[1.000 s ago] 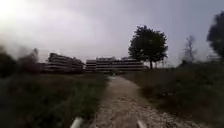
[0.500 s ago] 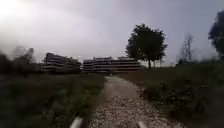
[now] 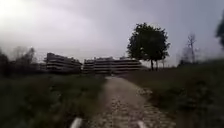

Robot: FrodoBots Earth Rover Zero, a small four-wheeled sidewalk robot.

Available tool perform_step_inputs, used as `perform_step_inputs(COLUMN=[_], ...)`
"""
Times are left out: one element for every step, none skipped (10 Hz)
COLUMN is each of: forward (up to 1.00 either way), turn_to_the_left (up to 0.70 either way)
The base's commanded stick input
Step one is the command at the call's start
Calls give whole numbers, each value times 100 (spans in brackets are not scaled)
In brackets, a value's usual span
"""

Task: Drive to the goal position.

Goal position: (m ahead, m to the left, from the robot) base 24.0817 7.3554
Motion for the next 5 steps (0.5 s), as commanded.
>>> perform_step_inputs(forward=[70,70,70,70,70], turn_to_the_left=[0,0,0,0,0])
